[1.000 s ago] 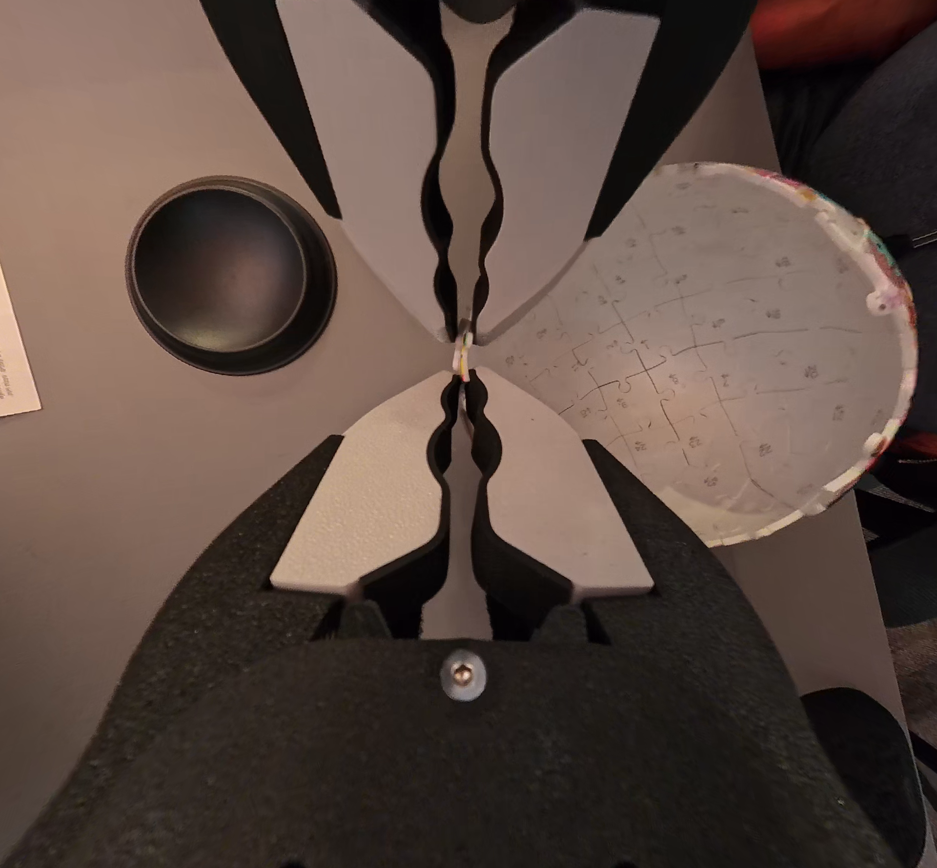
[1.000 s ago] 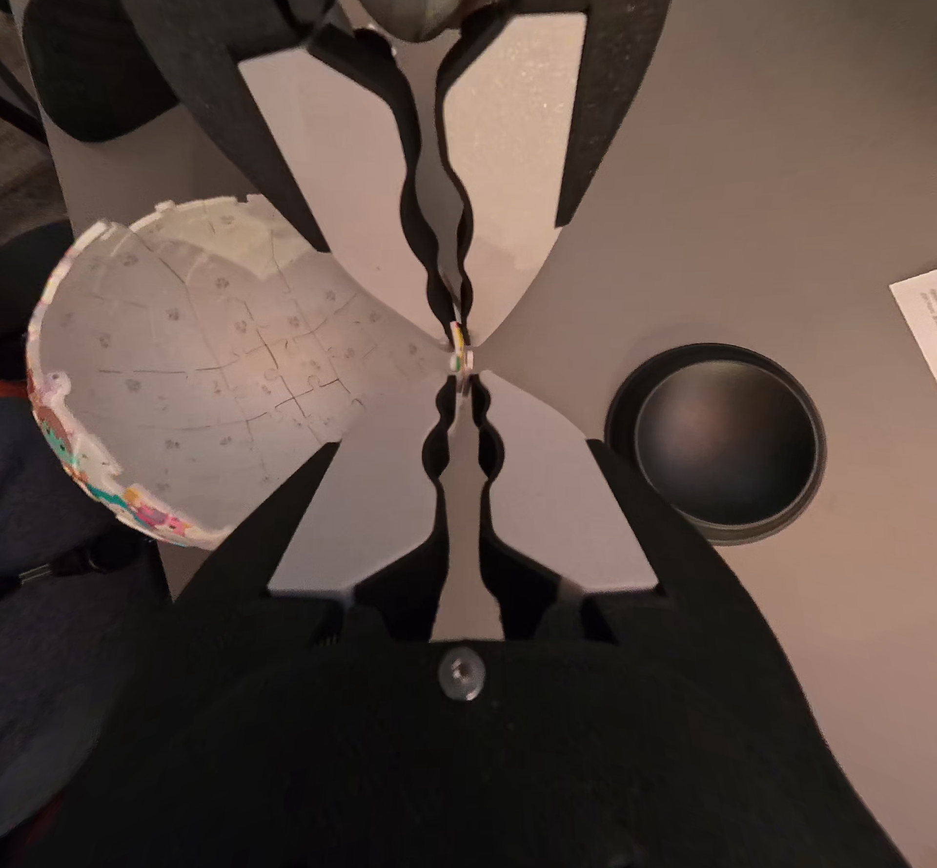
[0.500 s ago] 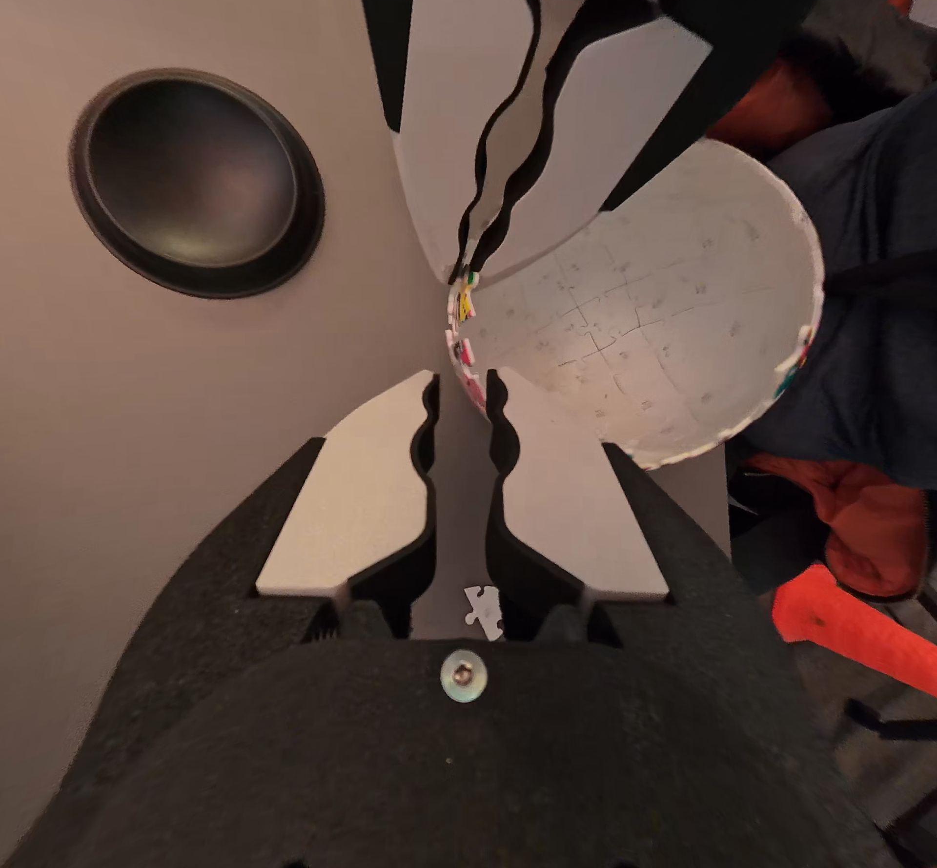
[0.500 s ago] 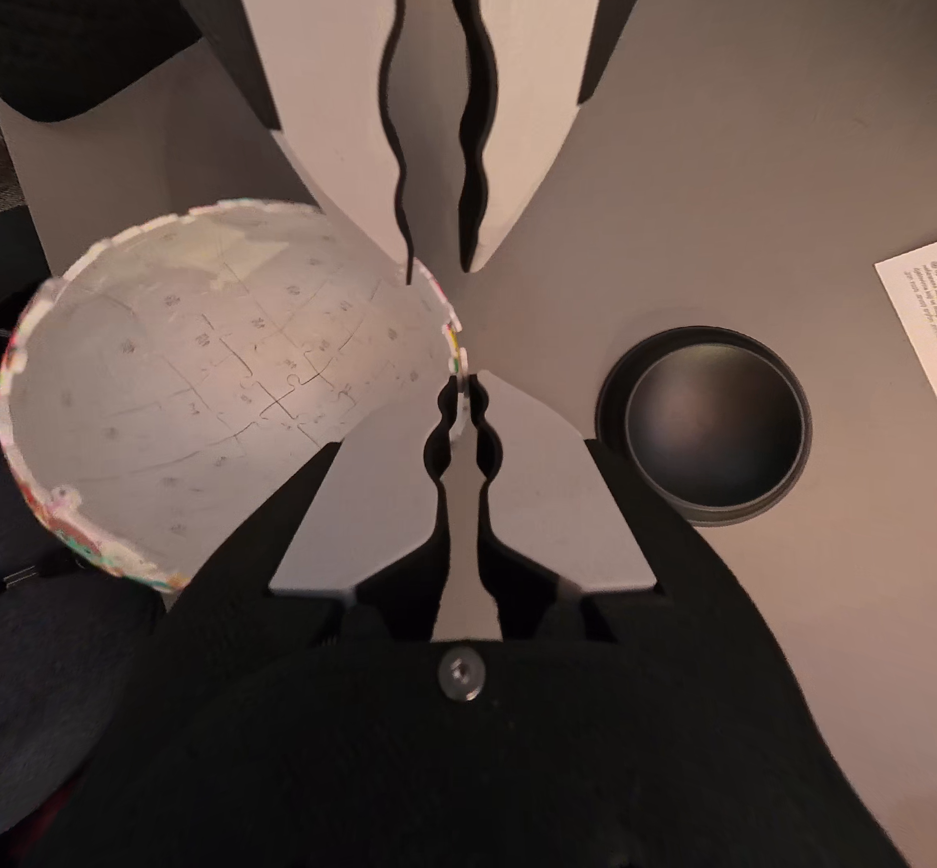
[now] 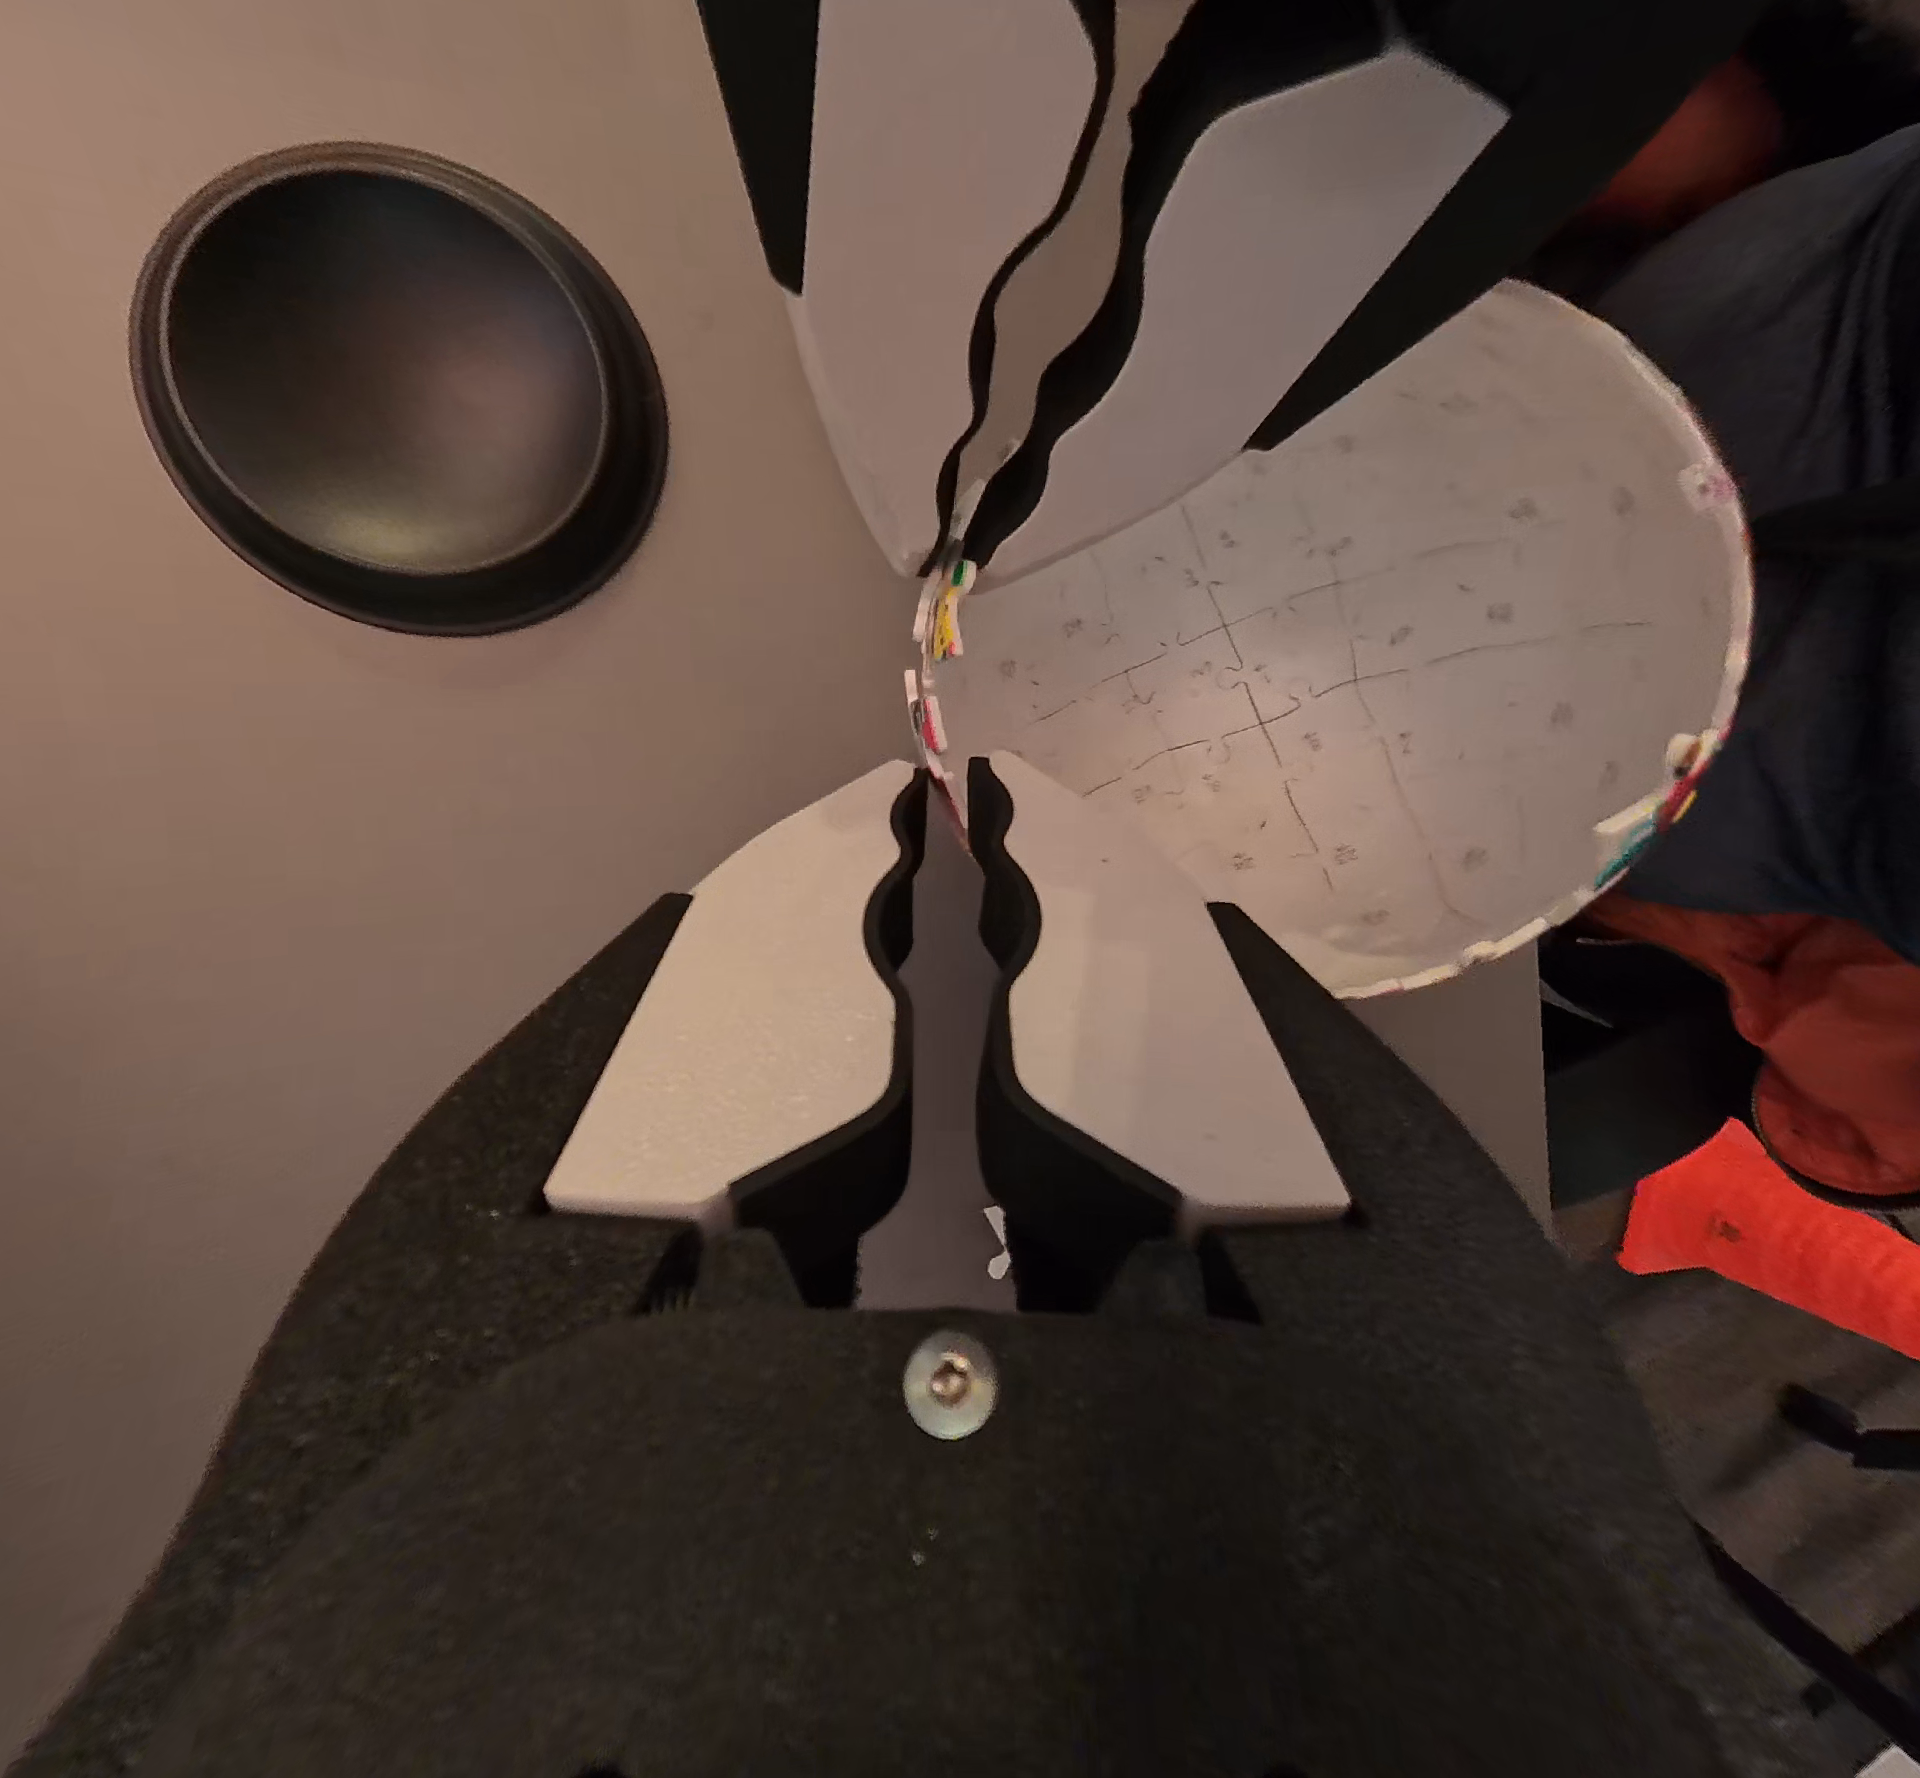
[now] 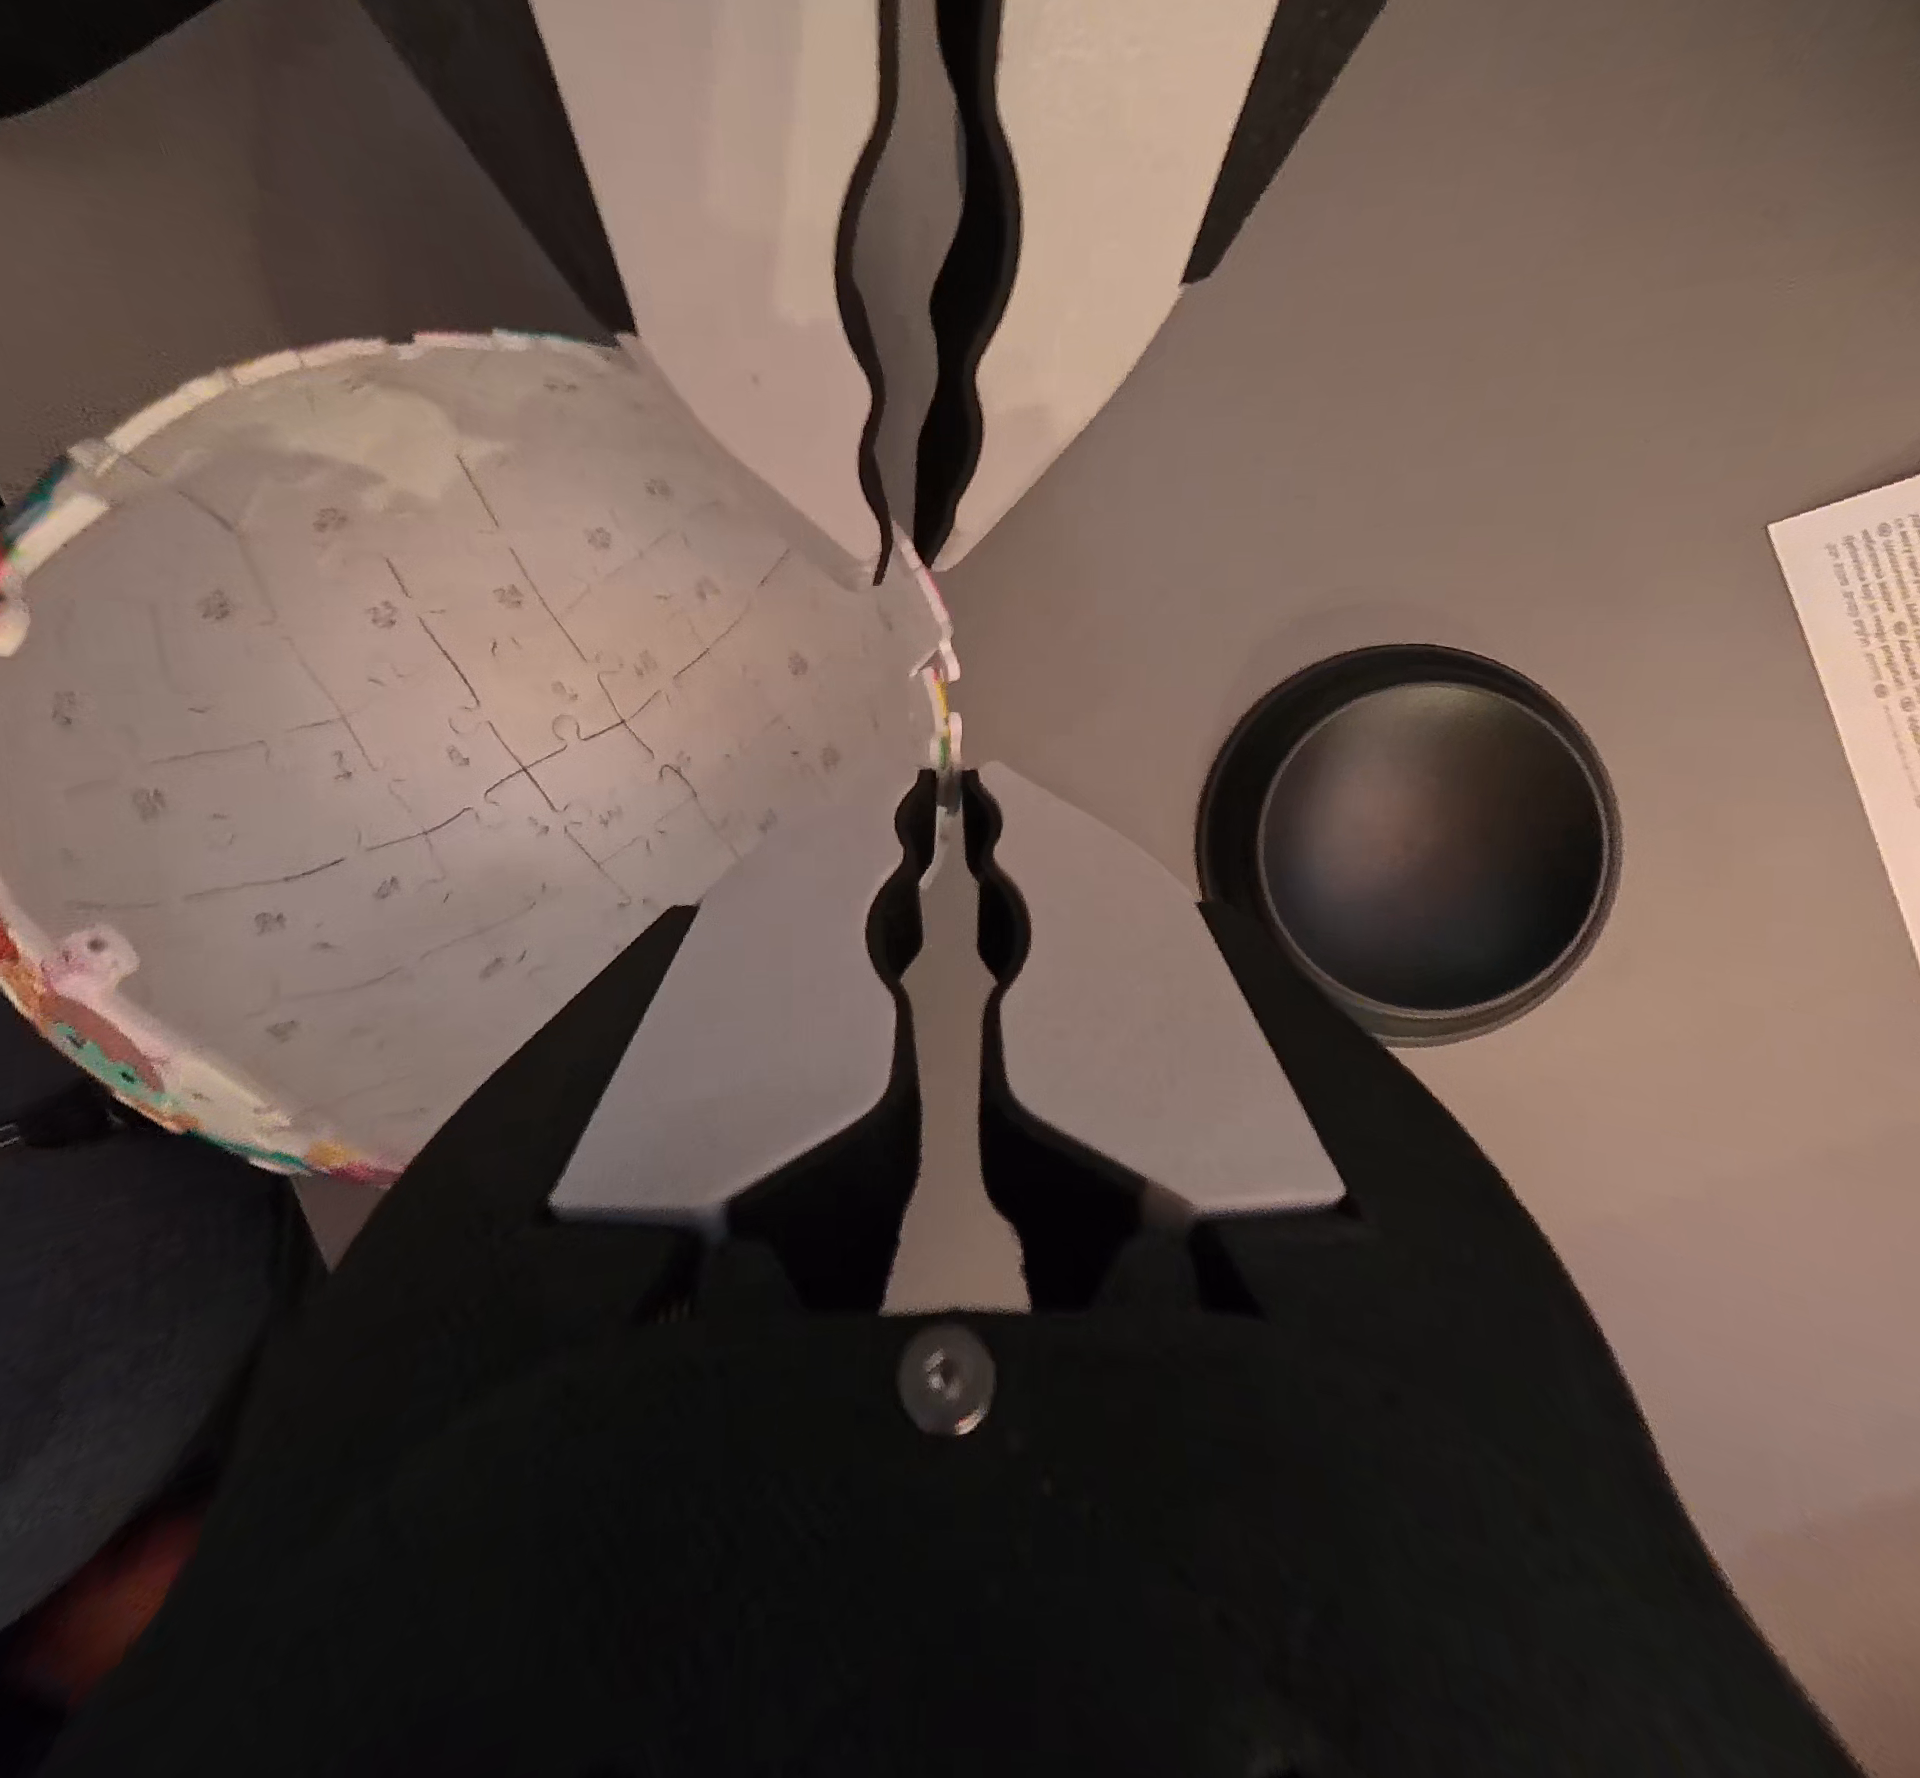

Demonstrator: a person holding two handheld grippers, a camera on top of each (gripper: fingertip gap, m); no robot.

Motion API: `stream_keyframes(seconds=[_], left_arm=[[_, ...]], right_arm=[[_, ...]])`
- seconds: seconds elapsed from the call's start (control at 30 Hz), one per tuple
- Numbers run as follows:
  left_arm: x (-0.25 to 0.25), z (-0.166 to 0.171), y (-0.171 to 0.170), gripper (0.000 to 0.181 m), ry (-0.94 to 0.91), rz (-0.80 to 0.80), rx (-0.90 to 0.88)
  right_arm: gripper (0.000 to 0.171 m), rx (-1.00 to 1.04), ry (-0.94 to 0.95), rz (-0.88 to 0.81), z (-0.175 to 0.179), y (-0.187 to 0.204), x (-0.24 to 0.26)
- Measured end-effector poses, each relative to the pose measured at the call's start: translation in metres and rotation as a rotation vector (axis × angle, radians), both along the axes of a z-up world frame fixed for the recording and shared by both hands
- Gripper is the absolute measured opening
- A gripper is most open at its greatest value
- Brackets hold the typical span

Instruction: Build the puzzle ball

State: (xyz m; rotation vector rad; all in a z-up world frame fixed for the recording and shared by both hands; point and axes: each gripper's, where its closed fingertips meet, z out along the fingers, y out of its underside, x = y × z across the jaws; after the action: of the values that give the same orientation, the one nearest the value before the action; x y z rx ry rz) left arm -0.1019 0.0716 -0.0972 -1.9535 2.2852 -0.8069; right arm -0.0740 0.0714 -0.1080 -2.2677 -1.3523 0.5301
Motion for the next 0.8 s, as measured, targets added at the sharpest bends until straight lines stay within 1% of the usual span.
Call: stream_keyframes(seconds=[0.23,0.5,0.8], left_arm=[[0.000,0.000,0.003,0.007,-0.007,-0.004,0.014],[0.004,-0.001,0.006,0.007,-0.032,-0.006,-0.010],[0.013,-0.003,0.008,0.007,-0.030,-0.042,-0.020]], right_arm=[[0.006,0.017,0.003,0.010,0.001,0.004,0.000],[0.006,0.046,0.038,0.070,-0.002,0.007,0.002],[0.006,0.084,-0.018,0.149,-0.005,0.009,0.007]])
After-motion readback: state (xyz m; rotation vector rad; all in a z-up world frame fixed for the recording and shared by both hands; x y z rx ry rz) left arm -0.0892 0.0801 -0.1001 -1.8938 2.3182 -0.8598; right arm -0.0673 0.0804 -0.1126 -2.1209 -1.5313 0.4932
